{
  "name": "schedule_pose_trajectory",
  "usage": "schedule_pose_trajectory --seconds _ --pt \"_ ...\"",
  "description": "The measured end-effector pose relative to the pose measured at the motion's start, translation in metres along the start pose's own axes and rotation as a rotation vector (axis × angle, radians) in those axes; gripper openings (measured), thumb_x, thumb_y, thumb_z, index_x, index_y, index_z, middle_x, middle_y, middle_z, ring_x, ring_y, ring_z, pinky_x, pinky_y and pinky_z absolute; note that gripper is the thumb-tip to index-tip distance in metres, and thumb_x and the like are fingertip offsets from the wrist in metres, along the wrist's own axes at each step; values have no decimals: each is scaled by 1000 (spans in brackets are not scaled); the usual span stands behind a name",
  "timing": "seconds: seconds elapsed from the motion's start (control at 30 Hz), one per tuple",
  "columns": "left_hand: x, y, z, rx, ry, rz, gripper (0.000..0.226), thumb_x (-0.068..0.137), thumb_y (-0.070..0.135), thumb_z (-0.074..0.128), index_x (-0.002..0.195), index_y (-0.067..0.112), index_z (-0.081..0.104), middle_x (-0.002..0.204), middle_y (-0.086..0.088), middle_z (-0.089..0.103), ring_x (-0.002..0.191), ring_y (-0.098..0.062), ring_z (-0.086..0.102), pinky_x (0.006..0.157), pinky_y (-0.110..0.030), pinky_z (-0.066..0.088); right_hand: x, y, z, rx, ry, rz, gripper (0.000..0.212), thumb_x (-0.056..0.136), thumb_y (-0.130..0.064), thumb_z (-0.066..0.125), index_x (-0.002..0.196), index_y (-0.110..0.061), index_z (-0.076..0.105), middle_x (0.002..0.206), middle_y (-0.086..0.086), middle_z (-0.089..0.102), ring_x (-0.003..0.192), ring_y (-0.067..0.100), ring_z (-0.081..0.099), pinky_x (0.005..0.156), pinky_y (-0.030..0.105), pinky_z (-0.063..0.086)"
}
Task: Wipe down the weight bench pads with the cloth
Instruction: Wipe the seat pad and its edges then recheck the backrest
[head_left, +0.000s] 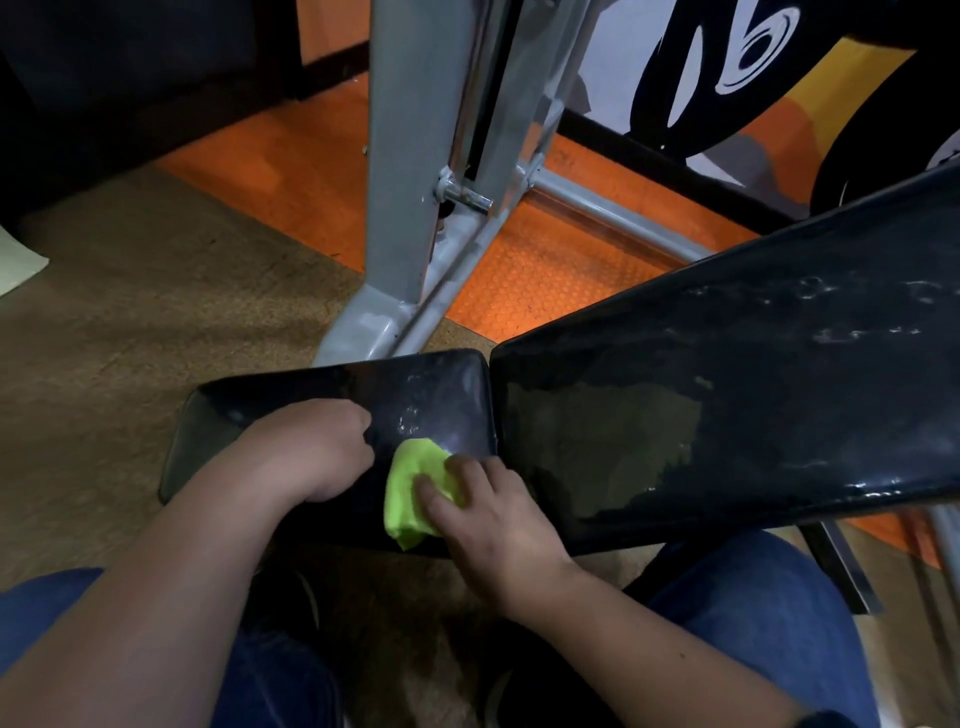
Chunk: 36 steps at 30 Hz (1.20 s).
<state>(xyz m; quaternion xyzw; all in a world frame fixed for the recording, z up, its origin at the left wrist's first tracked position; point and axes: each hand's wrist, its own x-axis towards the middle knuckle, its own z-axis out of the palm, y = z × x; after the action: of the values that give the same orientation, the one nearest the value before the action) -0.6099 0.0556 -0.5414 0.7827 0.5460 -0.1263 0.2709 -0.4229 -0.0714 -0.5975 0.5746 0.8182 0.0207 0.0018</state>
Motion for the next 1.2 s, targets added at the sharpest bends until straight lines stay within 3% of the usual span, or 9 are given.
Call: schedule_pose_trajectory --seconds 0.13,0.3,0.5,0.63,0.73,0.93,1.0,1.1,1.2 --pt "-4 -1 0 -12 -5 -15 14 90 28 52 95 26 64 99 2 64 94 -21 61 82 -33 52 14 -2 -4 26 45 142 65 71 -20 69 132 -21 48 118 18 52 89 36 54 70 48 55" --pt "-7 -3 2 -12 -23 -30 23 91 26 51 107 27 67 108 0 65 98 -21 62 87 -33 53 -4 -5 3 -37 -9 -78 78 67 -38 77 137 -24 44 123 16 49 94 35 55 74 47 54" --pt "-13 -5 2 -24 -20 -55 31 91 25 52 118 27 67 120 -3 66 107 -24 62 93 -35 52 3 -9 4 -41 46 8 75 69 -33 75 137 -25 45 123 15 45 94 35 53 74 48 56" --pt "-14 -7 6 -12 -25 -60 27 91 24 52 112 26 67 116 -2 66 105 -24 62 93 -37 52 -15 -3 3 -85 4 -145 74 72 -51 71 137 -27 46 124 13 43 95 32 55 76 45 54" --pt "-14 -7 6 2 -29 -61 17 91 23 51 101 25 65 108 -2 65 99 -24 62 89 -35 53 -6 -2 -1 -66 26 -40 63 75 -41 57 136 -25 47 122 14 45 94 34 55 76 46 55" --pt "-25 -6 -2 106 27 -45 11 92 22 48 85 25 55 100 0 63 93 -22 62 76 -32 49 -15 -8 -1 -101 -5 -210 71 72 -45 76 135 -28 47 122 13 44 92 32 56 73 43 53" --pt "-31 -12 -6 97 32 -37 14 93 21 47 84 25 57 95 2 62 88 -19 61 73 -31 49 -10 3 -3 -86 11 -125 70 70 -38 77 133 -27 49 120 14 48 90 33 56 72 44 55" --pt "-37 -21 0 75 23 -7 15 92 24 47 91 27 61 96 4 63 89 -17 61 81 -35 53 5 -4 -3 -30 27 -2 71 69 -25 78 133 -24 48 120 18 53 92 37 55 73 50 56" --pt "-40 -22 14 59 28 18 20 91 28 47 103 31 63 105 5 65 96 -18 60 87 -38 53 1 -9 -1 -36 -4 -135 80 65 -35 83 135 -23 45 122 17 49 94 37 56 74 49 55"
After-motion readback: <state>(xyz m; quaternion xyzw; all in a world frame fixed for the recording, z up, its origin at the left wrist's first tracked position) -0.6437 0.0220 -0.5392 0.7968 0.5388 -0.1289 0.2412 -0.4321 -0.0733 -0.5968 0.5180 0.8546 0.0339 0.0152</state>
